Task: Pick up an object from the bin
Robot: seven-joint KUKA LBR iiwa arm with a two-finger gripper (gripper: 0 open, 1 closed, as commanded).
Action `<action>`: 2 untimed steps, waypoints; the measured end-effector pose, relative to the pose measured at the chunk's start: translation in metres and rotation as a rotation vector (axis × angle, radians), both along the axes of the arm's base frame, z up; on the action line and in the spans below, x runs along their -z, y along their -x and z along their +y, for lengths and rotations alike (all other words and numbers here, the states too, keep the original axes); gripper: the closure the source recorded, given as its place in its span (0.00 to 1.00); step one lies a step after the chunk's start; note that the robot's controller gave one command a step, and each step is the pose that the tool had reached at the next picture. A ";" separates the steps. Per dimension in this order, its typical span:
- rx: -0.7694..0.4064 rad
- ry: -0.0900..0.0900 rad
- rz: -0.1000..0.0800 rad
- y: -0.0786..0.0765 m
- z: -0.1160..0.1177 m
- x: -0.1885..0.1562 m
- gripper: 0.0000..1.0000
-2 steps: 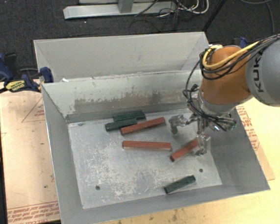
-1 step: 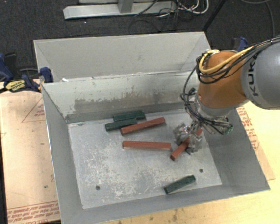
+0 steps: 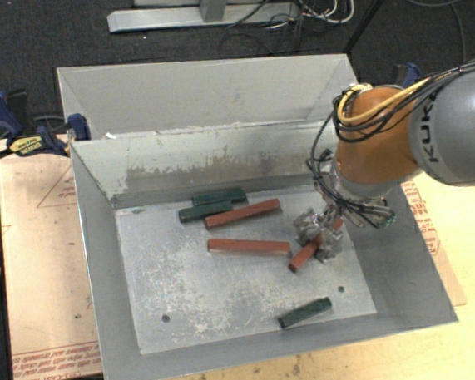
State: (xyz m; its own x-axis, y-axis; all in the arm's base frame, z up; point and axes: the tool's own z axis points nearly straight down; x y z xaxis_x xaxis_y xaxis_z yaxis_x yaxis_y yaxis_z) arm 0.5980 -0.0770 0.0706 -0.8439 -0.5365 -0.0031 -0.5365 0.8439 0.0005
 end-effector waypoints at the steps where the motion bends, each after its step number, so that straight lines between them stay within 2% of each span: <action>1: 0.000 -0.001 0.005 0.001 0.000 -0.004 1.00; 2: 0.001 -0.001 0.009 0.003 0.001 -0.026 1.00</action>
Offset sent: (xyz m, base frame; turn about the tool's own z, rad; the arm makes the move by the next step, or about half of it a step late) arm 0.0001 -0.0001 0.0652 0.0000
